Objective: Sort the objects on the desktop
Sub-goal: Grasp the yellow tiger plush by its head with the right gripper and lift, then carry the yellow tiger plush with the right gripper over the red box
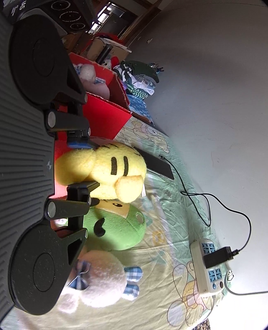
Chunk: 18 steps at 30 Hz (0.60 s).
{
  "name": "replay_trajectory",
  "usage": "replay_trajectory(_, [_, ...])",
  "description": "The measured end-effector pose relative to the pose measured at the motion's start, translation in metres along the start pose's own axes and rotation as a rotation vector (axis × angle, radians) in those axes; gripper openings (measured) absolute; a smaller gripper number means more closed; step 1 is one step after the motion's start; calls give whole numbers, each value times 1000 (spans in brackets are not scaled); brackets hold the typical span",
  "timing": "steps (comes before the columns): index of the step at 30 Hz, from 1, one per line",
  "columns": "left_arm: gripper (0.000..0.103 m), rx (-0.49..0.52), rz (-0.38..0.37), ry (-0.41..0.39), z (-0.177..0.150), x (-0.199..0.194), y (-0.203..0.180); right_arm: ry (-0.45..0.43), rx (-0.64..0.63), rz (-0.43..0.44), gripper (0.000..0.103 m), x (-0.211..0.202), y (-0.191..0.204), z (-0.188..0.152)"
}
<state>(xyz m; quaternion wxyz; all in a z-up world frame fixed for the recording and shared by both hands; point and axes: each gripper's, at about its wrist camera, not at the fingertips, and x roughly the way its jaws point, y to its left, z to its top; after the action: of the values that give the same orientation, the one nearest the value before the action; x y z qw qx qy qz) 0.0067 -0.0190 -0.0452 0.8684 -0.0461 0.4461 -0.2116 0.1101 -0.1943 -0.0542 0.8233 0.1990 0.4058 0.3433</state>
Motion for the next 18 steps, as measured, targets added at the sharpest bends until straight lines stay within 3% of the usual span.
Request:
replay_trajectory(10, [72,61,-83,-126,12,-46,-11,-172,32,19,33,-45,24,2])
replay_trajectory(18, [72,68,-112,-239,19,-103,23,-262,-43,46,32,-44,84,10])
